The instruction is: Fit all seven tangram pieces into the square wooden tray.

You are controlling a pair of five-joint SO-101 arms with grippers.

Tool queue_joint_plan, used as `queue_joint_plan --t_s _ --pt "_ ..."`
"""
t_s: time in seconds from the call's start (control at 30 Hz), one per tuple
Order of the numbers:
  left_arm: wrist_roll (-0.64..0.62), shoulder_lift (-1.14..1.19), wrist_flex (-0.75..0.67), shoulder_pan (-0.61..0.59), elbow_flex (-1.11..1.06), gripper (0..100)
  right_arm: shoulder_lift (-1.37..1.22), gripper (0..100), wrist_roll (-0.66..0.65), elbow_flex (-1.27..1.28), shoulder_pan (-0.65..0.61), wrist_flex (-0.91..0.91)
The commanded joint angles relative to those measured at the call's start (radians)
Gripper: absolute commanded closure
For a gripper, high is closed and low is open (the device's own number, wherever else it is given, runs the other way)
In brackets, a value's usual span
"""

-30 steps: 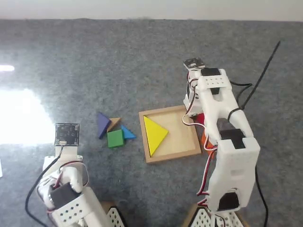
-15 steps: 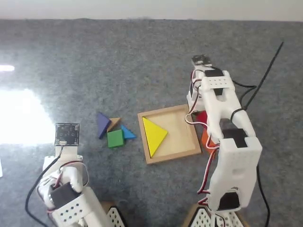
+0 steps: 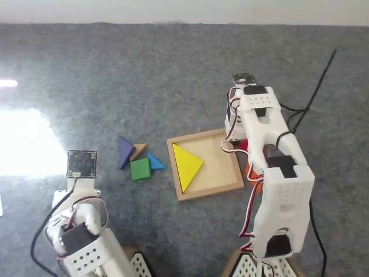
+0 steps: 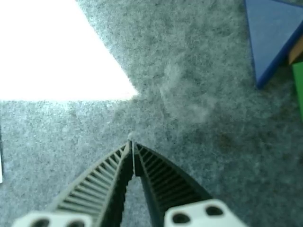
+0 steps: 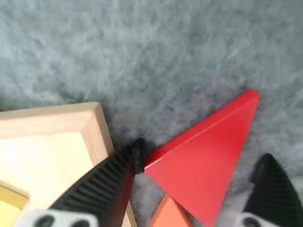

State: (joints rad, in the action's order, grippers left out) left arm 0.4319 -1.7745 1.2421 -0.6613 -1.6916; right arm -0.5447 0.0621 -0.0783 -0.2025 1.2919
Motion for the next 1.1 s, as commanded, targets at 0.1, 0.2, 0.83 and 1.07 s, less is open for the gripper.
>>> queue_joint_plan --t_s 0.1,0.2,0.83,1.07 --pt "-0.009 0.002 0.008 0.006 0.007 99 0.005 60.0 0.012 0.044 -0.067 0.067" --pt "-0.009 0.002 0.008 0.006 0.007 99 0.008 60.0 0.046 0.044 -0.079 0.041" --pt "-0.009 0.002 0.008 0.006 0.007 99 -0.001 69.9 0.16 0.044 -0.008 0.005" --pt "-0.009 0.002 0.008 0.006 0.007 99 0.005 70.2 0.16 0.043 0.01 0.004"
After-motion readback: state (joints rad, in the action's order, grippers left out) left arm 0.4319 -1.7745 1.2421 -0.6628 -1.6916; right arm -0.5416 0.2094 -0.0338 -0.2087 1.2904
